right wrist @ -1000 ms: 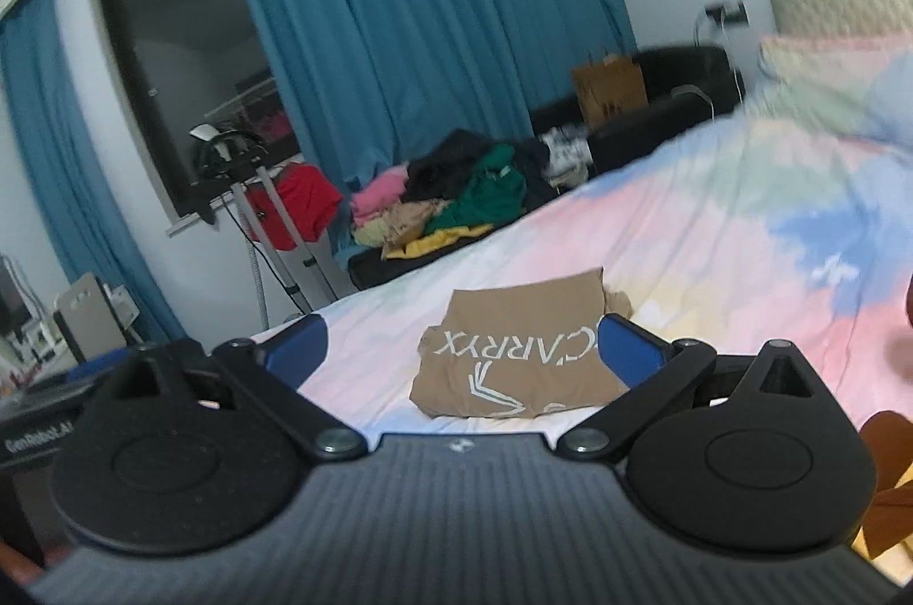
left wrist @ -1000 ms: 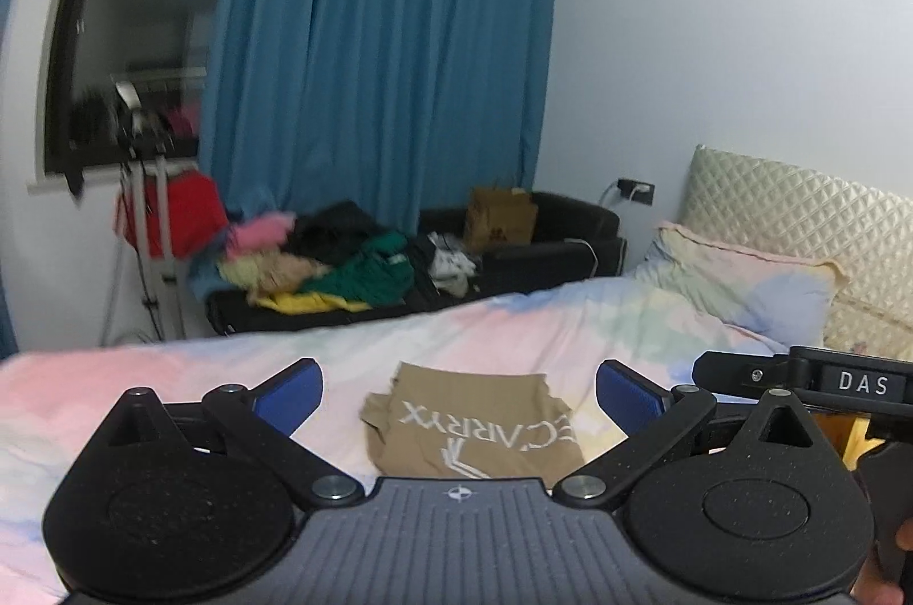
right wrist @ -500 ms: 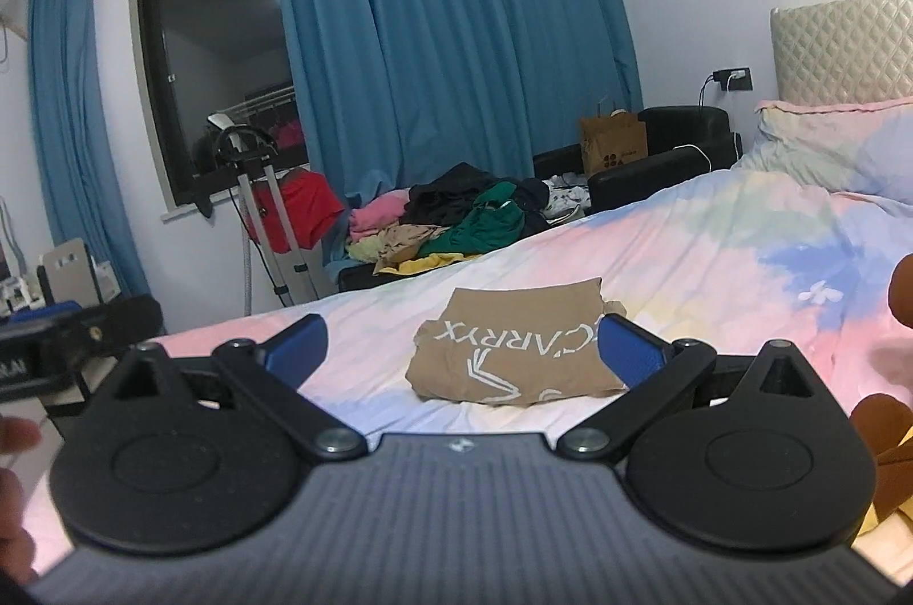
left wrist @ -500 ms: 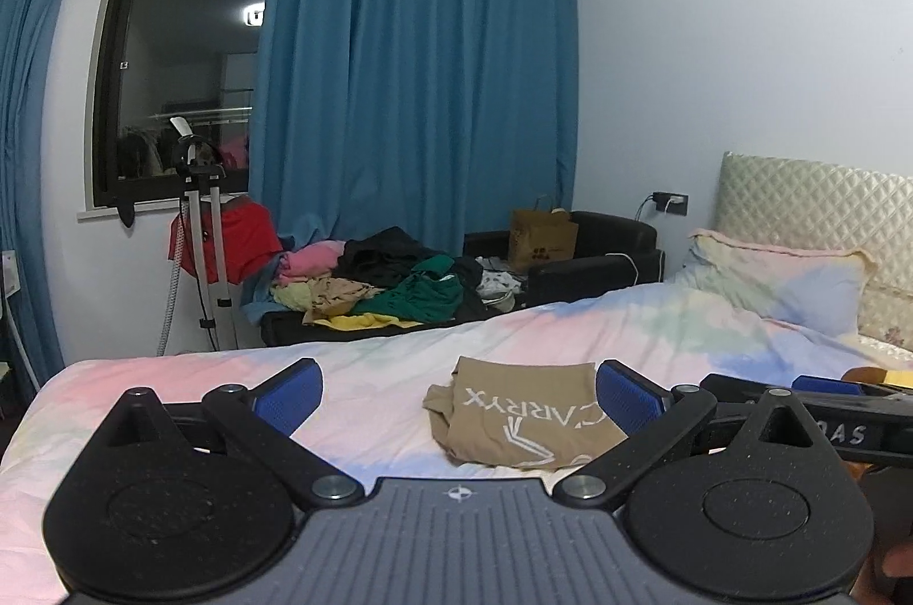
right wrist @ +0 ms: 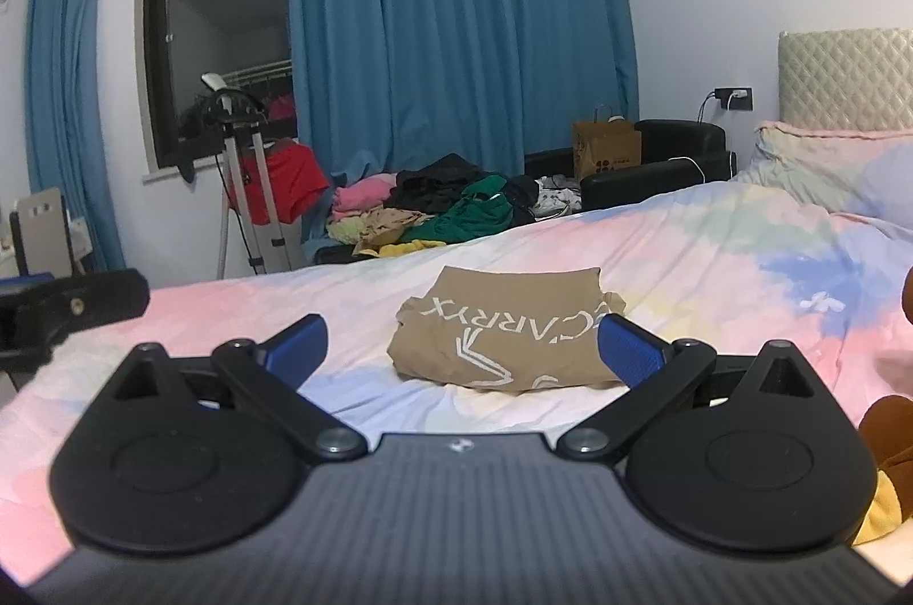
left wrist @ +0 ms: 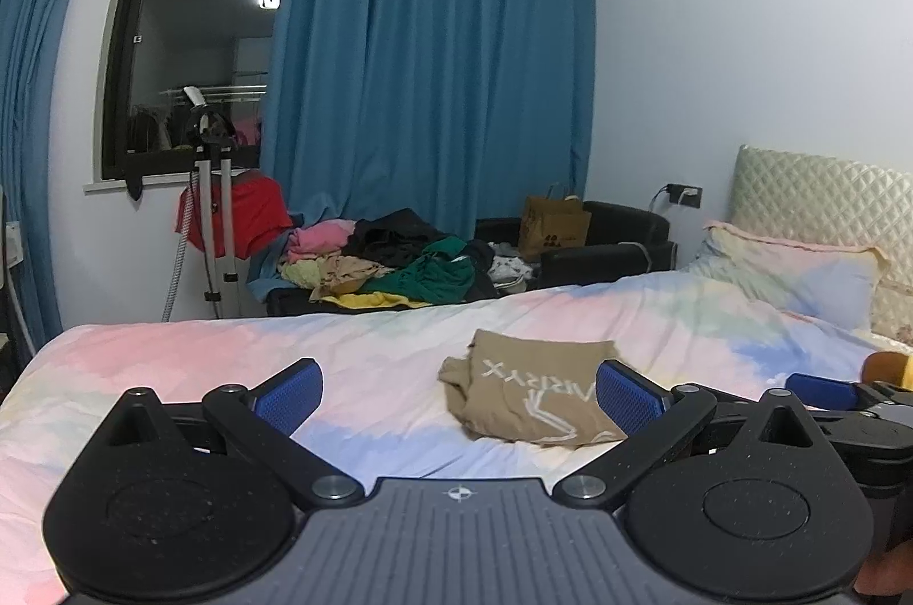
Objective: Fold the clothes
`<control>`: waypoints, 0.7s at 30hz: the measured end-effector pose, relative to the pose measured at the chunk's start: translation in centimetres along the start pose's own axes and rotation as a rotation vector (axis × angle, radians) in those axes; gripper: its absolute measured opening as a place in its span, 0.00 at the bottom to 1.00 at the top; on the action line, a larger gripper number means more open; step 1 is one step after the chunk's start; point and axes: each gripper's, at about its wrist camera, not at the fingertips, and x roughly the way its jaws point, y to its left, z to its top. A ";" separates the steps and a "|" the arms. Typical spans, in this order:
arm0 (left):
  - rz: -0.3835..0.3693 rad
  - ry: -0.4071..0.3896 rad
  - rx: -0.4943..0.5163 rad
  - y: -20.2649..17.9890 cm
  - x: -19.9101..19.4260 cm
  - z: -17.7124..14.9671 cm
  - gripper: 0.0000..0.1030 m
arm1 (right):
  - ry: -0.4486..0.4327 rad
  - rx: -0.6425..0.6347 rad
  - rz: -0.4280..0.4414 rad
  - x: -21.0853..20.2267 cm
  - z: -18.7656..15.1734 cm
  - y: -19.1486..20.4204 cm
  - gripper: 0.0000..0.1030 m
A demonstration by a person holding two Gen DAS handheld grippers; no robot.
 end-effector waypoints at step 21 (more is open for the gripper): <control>-0.008 0.054 -0.011 0.3 2.4 -2.1 1.00 | 0.016 -0.014 -0.025 1.3 -1.3 -0.1 1.00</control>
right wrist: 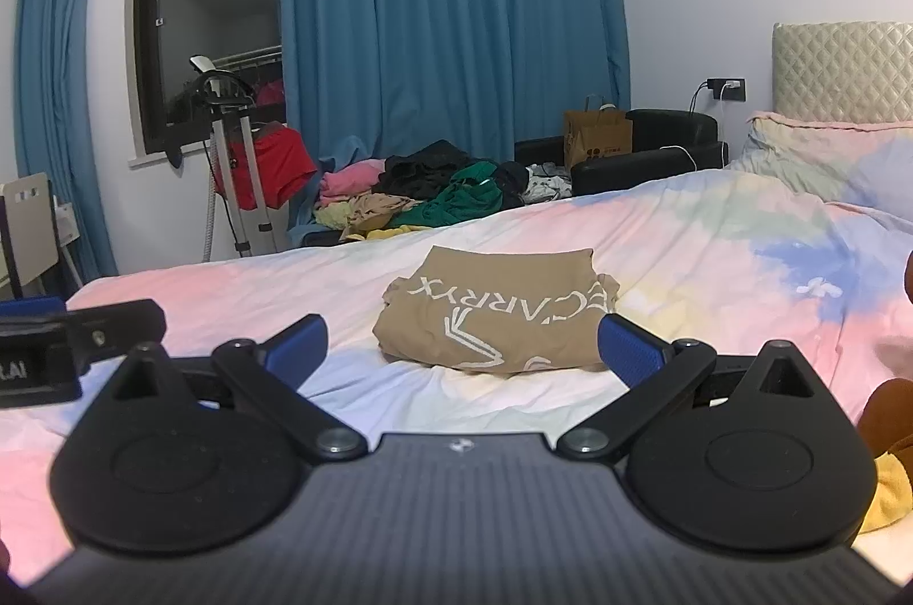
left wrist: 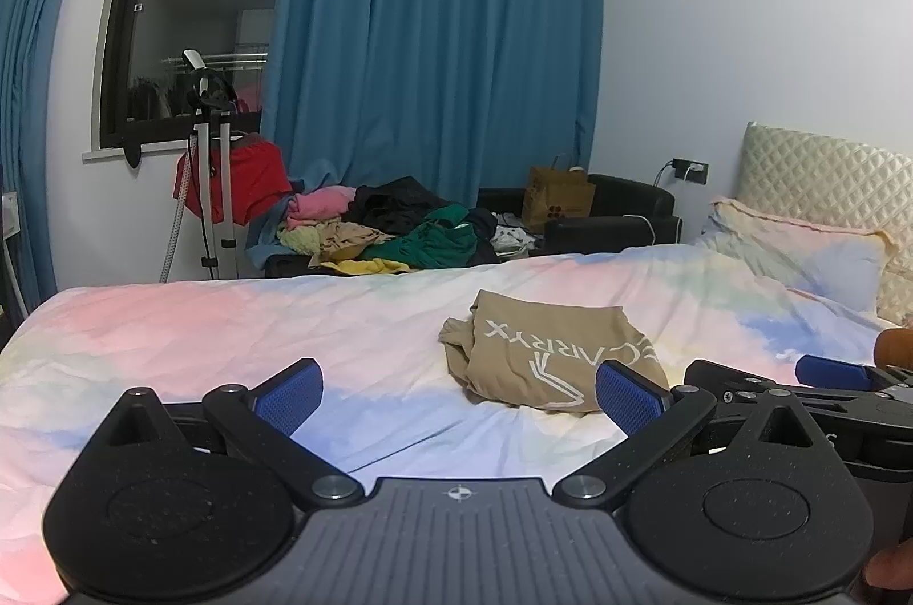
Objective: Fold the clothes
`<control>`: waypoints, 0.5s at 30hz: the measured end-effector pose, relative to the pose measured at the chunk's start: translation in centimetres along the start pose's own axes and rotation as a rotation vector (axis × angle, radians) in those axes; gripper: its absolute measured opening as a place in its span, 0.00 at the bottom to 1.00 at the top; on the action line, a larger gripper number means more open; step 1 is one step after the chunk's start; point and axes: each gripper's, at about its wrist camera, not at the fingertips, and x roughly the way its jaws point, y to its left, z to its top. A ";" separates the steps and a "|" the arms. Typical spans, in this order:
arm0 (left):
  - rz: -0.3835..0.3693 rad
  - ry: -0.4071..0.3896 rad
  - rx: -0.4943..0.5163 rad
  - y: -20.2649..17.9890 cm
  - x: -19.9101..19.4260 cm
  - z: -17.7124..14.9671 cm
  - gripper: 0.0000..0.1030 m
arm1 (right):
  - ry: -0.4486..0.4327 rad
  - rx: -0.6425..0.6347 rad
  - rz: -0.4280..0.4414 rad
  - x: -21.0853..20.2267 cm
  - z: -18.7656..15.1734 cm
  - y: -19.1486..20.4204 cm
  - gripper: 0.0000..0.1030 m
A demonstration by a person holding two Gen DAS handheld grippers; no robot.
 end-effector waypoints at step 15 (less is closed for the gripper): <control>0.014 -0.012 0.010 -0.6 -0.5 0.0 1.00 | 0.008 0.011 -0.001 -0.2 -0.1 0.1 1.00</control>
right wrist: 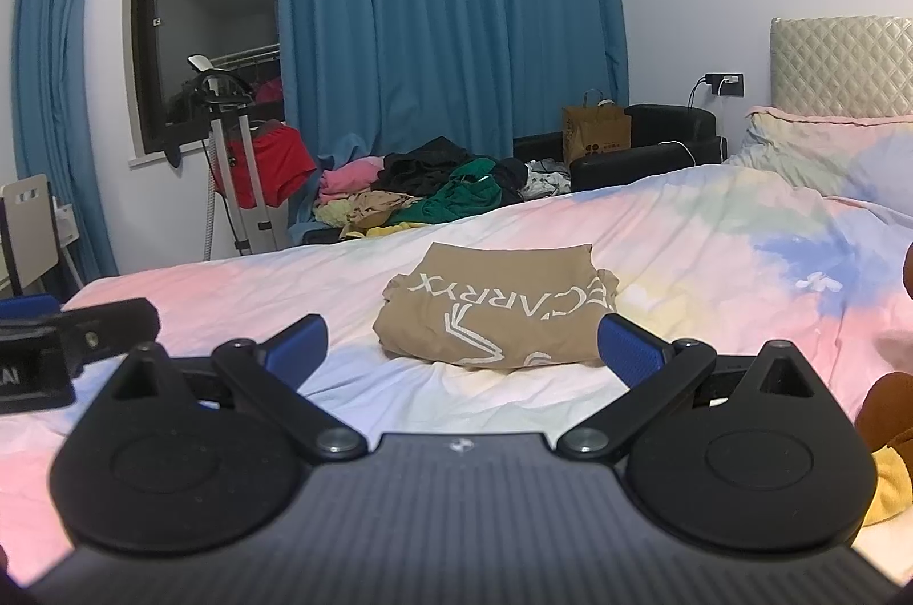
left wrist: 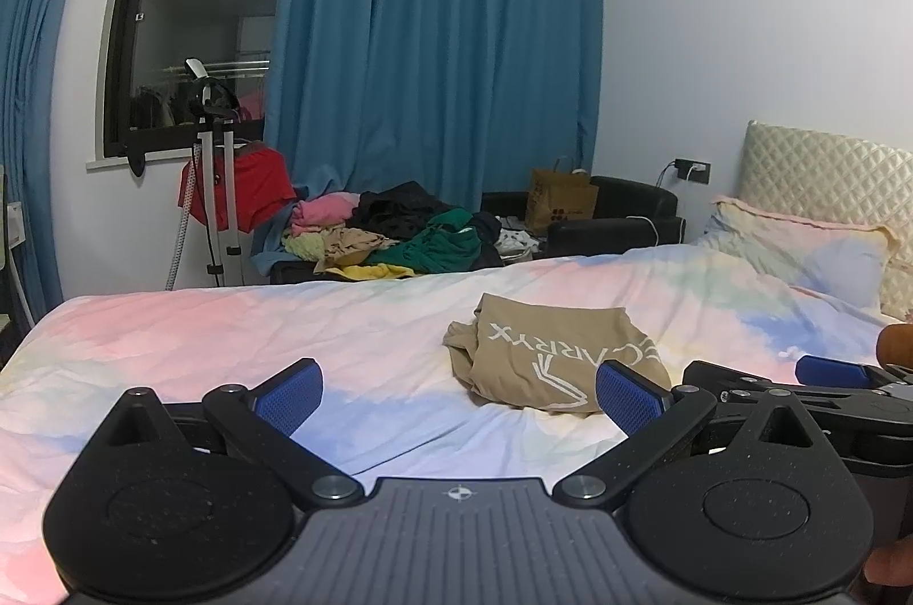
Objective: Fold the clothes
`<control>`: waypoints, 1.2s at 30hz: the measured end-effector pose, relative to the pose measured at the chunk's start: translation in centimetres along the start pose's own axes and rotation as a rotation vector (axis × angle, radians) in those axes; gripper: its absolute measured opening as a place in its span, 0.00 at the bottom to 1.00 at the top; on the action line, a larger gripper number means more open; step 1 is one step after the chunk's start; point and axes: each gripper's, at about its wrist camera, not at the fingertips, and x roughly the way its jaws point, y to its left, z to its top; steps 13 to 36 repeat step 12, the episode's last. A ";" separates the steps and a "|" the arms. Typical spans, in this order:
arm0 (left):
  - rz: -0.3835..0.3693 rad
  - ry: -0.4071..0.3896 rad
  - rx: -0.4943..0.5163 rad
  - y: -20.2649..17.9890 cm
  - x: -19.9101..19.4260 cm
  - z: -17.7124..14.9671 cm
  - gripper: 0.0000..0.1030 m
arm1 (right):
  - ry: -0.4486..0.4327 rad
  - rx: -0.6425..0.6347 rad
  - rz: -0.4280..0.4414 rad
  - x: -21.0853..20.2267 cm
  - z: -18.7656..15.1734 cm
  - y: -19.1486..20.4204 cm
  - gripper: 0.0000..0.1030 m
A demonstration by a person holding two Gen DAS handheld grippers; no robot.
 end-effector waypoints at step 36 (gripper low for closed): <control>0.028 -0.009 -0.004 0.3 -0.1 -0.1 1.00 | 0.003 -0.001 -0.004 0.0 -0.1 0.2 1.00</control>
